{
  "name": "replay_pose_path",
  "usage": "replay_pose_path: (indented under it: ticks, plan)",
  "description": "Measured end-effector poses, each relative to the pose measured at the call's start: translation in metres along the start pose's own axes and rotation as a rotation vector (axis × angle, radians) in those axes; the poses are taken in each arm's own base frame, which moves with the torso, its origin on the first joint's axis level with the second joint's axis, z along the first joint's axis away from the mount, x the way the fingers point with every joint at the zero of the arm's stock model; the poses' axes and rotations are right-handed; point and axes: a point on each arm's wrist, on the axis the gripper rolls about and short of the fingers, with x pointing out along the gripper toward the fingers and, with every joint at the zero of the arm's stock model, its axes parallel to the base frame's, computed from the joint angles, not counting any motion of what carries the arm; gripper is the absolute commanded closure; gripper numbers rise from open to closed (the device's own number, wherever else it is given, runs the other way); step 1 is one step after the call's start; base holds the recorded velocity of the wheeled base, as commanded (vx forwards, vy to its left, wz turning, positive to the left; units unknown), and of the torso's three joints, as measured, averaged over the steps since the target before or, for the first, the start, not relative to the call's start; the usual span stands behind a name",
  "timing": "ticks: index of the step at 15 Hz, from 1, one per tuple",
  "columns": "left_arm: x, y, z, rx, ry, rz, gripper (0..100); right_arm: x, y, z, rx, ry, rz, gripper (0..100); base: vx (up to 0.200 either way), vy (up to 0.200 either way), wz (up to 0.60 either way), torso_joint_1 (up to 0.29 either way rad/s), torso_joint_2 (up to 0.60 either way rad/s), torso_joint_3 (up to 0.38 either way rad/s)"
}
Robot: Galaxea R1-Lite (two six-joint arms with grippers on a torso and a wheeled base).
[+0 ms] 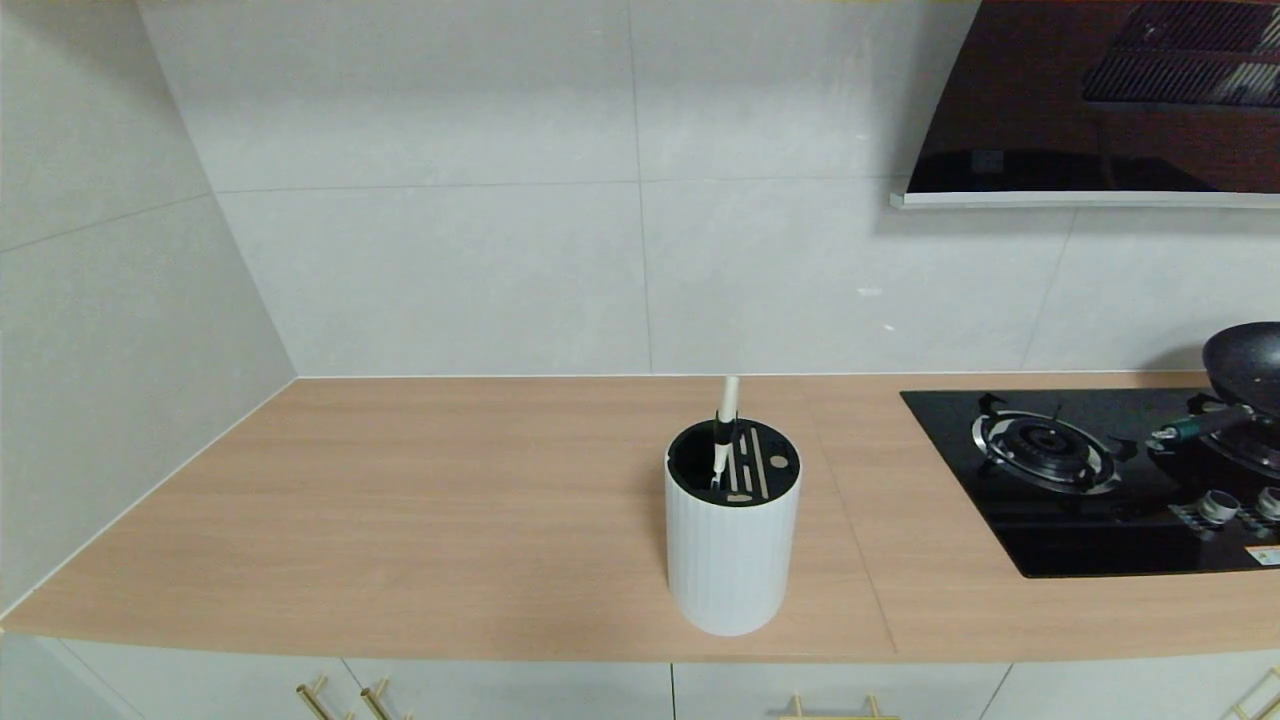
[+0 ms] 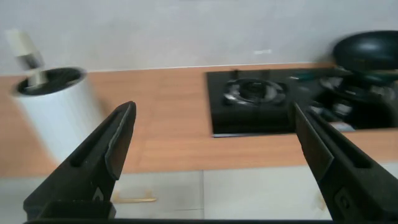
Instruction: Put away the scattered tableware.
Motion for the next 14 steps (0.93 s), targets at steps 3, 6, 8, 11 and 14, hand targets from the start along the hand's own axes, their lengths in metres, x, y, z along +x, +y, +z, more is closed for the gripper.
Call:
replay_pose_path:
  ticks: [3, 6, 8, 11, 14]
  plan:
    - [0.005, -0.001, -0.031, 0.015, 0.07, 0.036, 0, 0.004, 0.001, -0.025, -0.036, 0.011, -0.002, 0, 0.0, 0.0, 0.0, 0.0, 0.0, 0.0]
    - [0.015, -0.002, -0.069, 0.029, 0.128, 0.03, 0, 0.009, 0.002, -0.04, -0.093, -0.011, 0.0, 0, 0.0, 0.0, 0.0, 0.0, 0.0, 0.0]
    - [0.017, -0.002, -0.089, 0.029, 0.179, 0.01, 0, 0.01, 0.002, -0.043, -0.09, -0.001, 0.005, 0, 0.0, 0.0, 0.0, 0.0, 0.0, 0.0]
    - [0.017, -0.004, -0.099, 0.035, 0.233, -0.05, 0, 0.01, 0.003, -0.05, -0.073, 0.055, 0.073, 0, 0.0, 0.0, 0.0, 0.0, 0.0, 0.0]
    - [0.017, -0.004, -0.1, 0.05, 0.241, -0.069, 0, 0.01, 0.004, -0.05, -0.075, 0.049, 0.089, 0, 0.0, 0.0, 0.0, 0.0, 0.0, 0.0]
